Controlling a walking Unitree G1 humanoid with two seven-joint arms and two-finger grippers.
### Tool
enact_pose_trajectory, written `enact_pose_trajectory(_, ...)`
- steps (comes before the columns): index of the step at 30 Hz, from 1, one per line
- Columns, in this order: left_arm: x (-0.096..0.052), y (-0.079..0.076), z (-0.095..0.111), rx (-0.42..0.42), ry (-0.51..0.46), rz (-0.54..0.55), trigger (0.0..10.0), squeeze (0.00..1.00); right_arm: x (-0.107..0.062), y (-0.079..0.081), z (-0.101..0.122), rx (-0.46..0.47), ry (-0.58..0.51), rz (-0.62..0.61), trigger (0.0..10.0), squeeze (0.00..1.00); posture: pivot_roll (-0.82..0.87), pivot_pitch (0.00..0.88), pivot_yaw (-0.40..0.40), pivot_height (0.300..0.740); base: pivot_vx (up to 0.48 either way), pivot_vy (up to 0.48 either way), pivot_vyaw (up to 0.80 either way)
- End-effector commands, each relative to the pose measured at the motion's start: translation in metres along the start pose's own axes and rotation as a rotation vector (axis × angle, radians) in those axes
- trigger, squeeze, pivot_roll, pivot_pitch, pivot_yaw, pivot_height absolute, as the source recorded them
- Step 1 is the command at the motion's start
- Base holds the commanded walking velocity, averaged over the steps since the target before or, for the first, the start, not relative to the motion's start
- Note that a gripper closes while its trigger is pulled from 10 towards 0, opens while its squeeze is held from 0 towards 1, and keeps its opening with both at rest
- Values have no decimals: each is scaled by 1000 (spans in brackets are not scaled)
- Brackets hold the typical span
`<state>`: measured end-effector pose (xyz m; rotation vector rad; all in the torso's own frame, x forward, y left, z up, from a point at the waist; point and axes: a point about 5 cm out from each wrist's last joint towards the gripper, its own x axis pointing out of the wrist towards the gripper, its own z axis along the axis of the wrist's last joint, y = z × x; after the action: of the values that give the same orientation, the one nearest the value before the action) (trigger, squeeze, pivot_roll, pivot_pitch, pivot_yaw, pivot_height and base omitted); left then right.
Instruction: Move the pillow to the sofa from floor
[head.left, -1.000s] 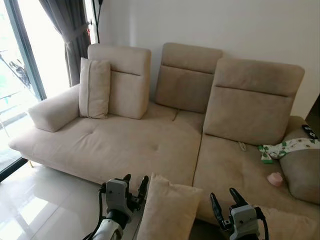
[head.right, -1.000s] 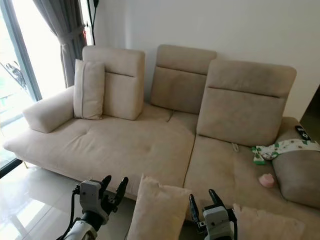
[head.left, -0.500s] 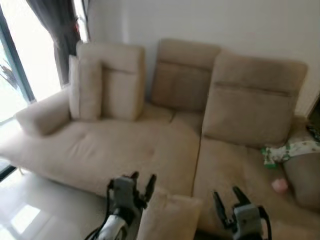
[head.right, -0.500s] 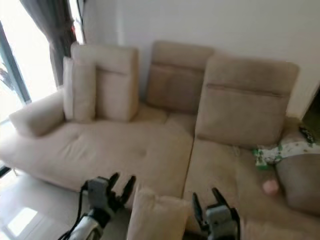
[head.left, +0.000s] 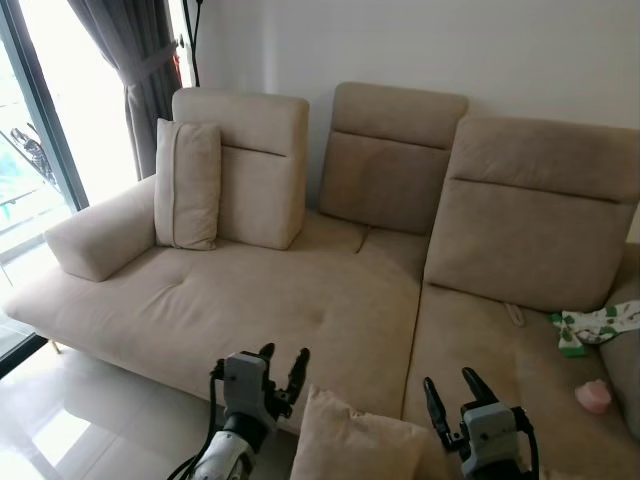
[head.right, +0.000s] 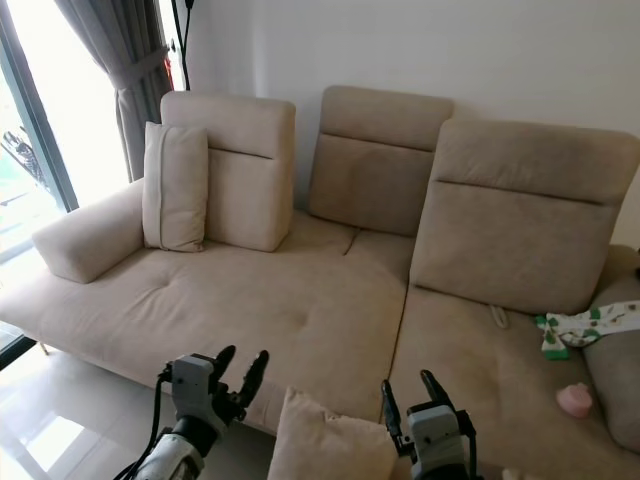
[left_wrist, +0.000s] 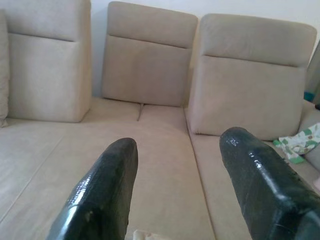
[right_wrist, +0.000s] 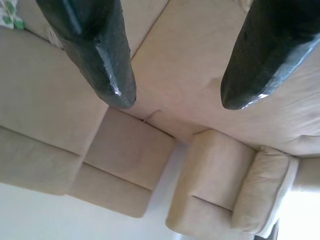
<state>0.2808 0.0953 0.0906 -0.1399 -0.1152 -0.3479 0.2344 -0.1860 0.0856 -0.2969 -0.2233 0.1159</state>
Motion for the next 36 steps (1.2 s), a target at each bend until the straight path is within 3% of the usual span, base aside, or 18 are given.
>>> enact_pose_trajectory(1,0,-3,-4,-31,13,10,10000,0,1,1,-1,-1,11,0,10000,0,36,0,-17,728,0,0,0)
enact_pose_trajectory(36,2,-5,-4,2,17,-27,10000,0,4,5,-2,5,9,-9,10000,0,42,0,-9,728,0,0,0)
